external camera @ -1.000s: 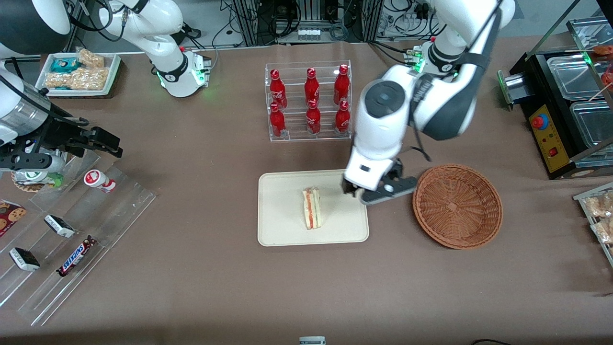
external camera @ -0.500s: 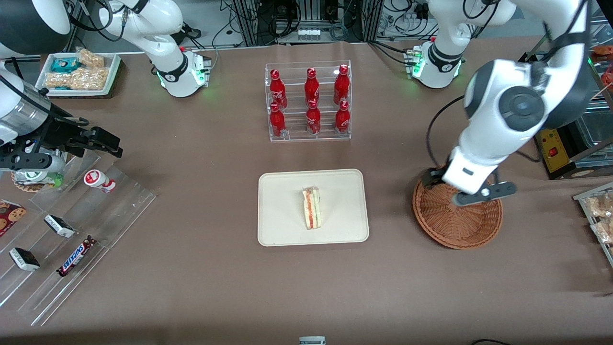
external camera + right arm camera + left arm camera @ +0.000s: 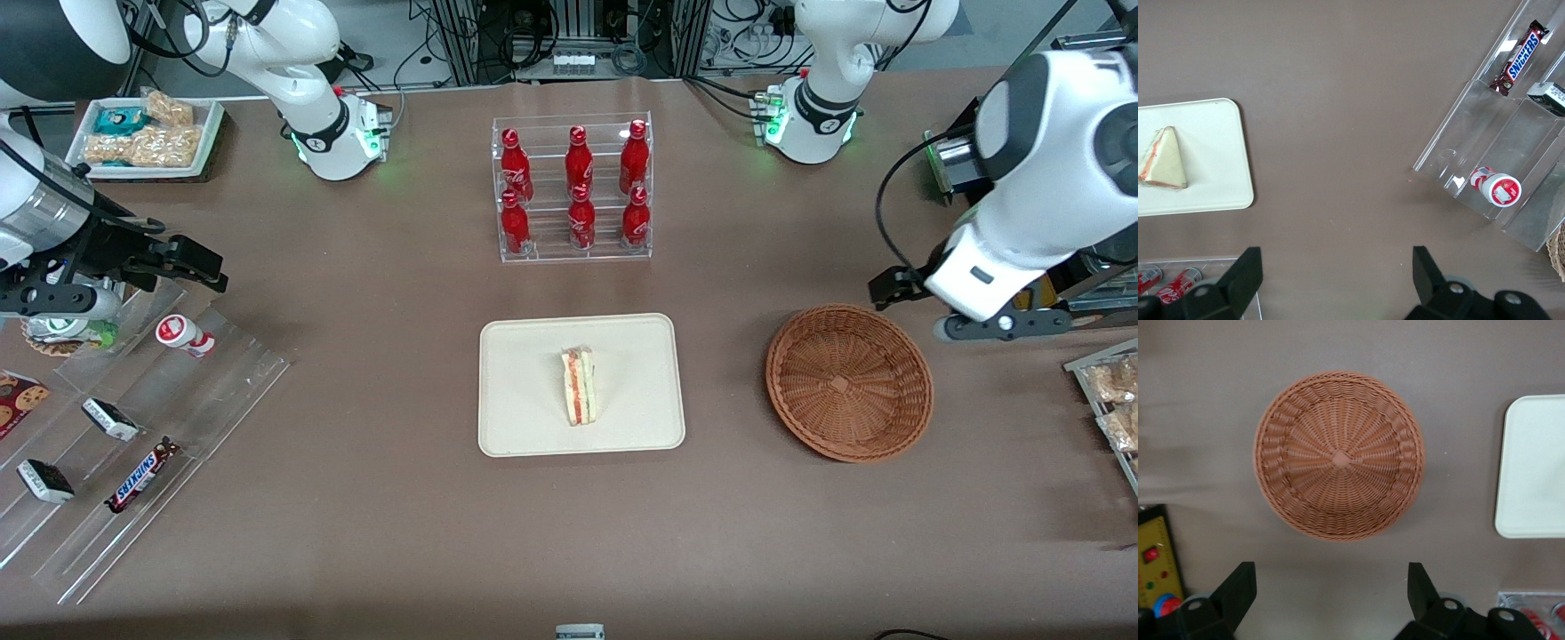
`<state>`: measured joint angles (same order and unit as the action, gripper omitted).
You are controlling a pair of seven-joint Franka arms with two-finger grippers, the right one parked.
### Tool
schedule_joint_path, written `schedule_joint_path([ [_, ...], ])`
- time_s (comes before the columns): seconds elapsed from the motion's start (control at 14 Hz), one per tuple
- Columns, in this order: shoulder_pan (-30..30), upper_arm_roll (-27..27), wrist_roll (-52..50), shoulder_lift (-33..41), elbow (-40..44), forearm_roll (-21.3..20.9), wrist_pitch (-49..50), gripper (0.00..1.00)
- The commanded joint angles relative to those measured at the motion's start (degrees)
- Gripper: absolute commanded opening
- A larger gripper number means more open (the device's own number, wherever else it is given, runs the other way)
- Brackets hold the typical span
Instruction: Place sandwich from basket to tray
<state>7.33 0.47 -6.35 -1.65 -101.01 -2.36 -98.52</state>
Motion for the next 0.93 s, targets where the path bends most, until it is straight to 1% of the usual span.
schedule_joint_path([
  [0.0,-2.22,-0.74,6.07,3.93,-0.60,0.69,1.57,1.00],
  [0.14,-2.49,-0.47,7.32,4.90,-0.33,0.43,1.66,1.00],
  [0.5,-3.11,-0.65,6.62,5.78,0.29,0.69,2.36,1.00],
  [0.57,-3.02,-0.74,6.53,5.78,0.28,1.04,2.45,1.00],
  [0.71,-3.02,-0.65,6.53,5.87,0.46,3.67,2.63,1.00],
  [0.86,-3.02,-0.65,6.53,6.05,0.55,3.85,3.16,1.00],
])
